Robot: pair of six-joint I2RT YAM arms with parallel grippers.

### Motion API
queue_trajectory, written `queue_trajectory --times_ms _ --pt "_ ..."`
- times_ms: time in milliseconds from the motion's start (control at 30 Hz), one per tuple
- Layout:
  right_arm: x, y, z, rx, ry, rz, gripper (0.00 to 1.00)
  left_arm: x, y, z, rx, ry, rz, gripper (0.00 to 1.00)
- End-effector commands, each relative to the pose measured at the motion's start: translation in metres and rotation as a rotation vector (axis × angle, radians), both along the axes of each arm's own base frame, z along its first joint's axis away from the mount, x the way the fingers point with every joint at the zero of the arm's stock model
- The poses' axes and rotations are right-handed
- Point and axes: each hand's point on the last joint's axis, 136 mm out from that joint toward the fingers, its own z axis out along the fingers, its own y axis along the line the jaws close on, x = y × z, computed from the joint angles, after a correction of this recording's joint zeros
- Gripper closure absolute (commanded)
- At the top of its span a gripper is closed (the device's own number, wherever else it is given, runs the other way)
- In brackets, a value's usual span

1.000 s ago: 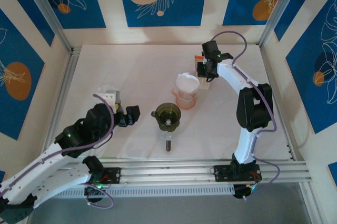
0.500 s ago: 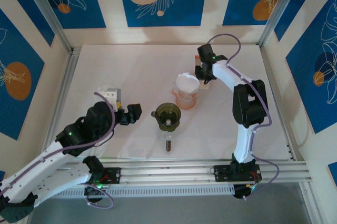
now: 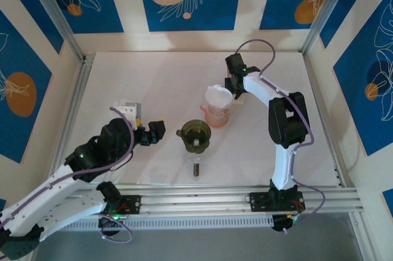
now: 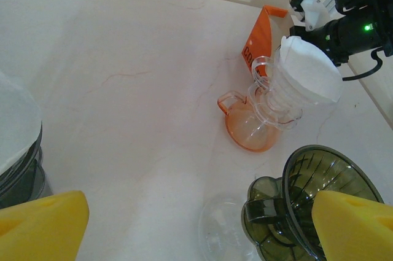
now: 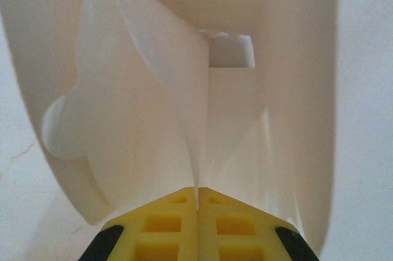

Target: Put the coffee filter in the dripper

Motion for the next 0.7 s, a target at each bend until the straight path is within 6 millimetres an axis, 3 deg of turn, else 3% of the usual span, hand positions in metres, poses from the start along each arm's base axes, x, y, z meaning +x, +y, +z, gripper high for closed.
queue_trajectory --times_ms 0,367,667 --pt "-0.006 -0.003 0.035 0.001 -0.075 -0.004 1.0 -0.001 0.0 0.014 -0.036 -0.023 -0.007 0.06" --pt "-0.063 -0.013 0.075 -0.01 -0.135 -0.035 1.0 -0.005 0.0 0.02 -0.037 -0.054 -0.038 0.06" --pt "-0.081 -0.034 0.092 -0.102 -0.165 -0.072 1.0 -0.006 -0.002 0.017 -0.031 -0.048 -0.053 0.06"
